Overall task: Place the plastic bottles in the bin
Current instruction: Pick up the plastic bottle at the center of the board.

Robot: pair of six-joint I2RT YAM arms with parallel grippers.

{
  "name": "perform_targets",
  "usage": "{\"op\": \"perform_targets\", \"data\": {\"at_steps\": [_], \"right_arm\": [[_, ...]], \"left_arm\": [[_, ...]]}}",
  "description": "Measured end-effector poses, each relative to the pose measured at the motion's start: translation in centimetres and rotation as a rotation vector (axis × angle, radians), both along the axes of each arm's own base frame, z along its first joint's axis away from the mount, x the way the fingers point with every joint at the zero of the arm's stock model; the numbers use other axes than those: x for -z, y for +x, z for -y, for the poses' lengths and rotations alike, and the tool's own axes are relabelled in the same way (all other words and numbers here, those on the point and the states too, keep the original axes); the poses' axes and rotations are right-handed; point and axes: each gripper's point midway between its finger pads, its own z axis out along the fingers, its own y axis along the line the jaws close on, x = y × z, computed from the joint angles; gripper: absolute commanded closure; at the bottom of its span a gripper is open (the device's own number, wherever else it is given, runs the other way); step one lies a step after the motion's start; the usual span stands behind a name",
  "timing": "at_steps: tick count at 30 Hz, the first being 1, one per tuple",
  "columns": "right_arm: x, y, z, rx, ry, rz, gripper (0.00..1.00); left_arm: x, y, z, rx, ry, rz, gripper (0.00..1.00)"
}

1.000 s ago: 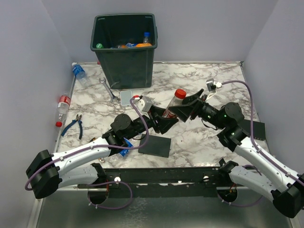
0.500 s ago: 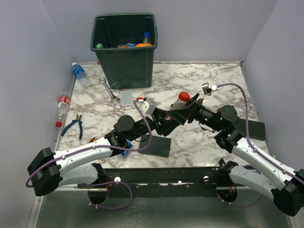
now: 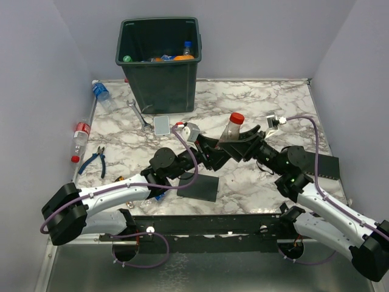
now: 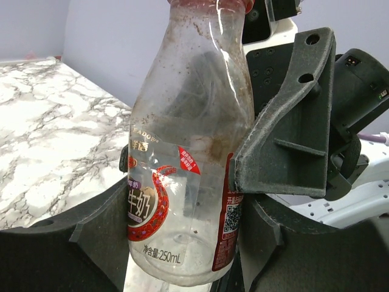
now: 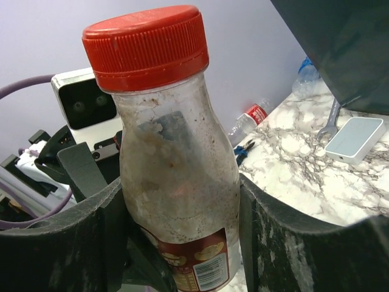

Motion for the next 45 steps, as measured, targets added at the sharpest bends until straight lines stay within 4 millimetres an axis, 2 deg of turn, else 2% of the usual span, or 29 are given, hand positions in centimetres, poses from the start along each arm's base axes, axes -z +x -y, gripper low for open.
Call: {"op": "perform_targets", "data": {"at_steps": [2,3,5,7,8,14,22,26,28,30,33,35,36,38,41,42,45], "right_arm": [[-0.1,0.1,0.1,0.005,0.008,0.003,0.69],[-0.2,0.1,0.1,0.006,0.010,0.003,0.77],[-0.2,0.2,0.1,0.009,0.012,0.006,0.99],[-0.2,0.2,0.1,0.012,0.010,0.006,1.00],[-0.3,0.2,0.2,0.016,0.013,0.003,1.00],[-2.0,0.1,1.4,0.080,-0.015,0.069,0.99],[-3.5,-0.3,3.3,0.170,-0.124,0.154,0.99],[-3.5,-0.4,3.7,0.186,-0.256,0.208,0.99],[-3.2,-0.5,3.7,0.173,-0.329,0.231,0.99],[-2.3,-0.6,3.6,0.147,-0.404,0.243,1.00],[-0.2,-0.8,3.2,0.092,-0.500,0.231,0.99],[1.2,-0.9,3.0,0.063,-0.542,0.209,1.00],[1.8,-0.9,2.9,0.053,-0.558,0.199,0.99],[2.2,-1.0,2.9,0.043,-0.571,0.192,0.99],[1.9,-1.2,3.0,0.043,-0.564,0.202,0.99],[1.8,-1.2,3.0,0.044,-0.561,0.205,0.99],[1.5,-1.3,3.1,0.048,-0.549,0.214,0.99]], "left_arm": [[-0.1,0.1,0.1,-0.001,-0.009,0.000,0.76],[-0.1,0.1,0.1,-0.002,-0.011,0.000,0.62],[-0.2,0.2,0.1,-0.004,-0.016,-0.001,0.33],[-0.2,0.2,0.1,-0.005,-0.017,-0.003,0.08],[-0.3,0.2,0.1,-0.004,-0.022,-0.004,0.02],[-1.4,-1.1,-0.6,0.018,-0.079,-0.005,0.01],[-3.4,-2.2,-4.0,-0.033,-0.128,0.055,0.01],[-4.4,-1.6,-6.2,-0.130,-0.092,0.091,0.01],[-6.3,-1.0,-6.8,-0.177,-0.081,0.114,0.01],[-9.9,-0.3,-6.9,-0.214,-0.084,0.147,0.01],[-15.5,0.6,-5.7,-0.227,-0.097,0.188,0.01],[-17.3,1.1,-4.6,-0.219,-0.091,0.198,0.01],[-17.6,1.3,-3.9,-0.206,-0.075,0.197,0.01],[-17.2,1.6,-2.0,-0.167,-0.037,0.192,0.01],[-13.9,2.0,0.6,-0.101,0.058,0.153,0.01],[-12.2,2.1,1.4,-0.080,0.103,0.130,0.02],[-9.4,2.5,2.4,-0.059,0.179,0.083,0.13]]}}
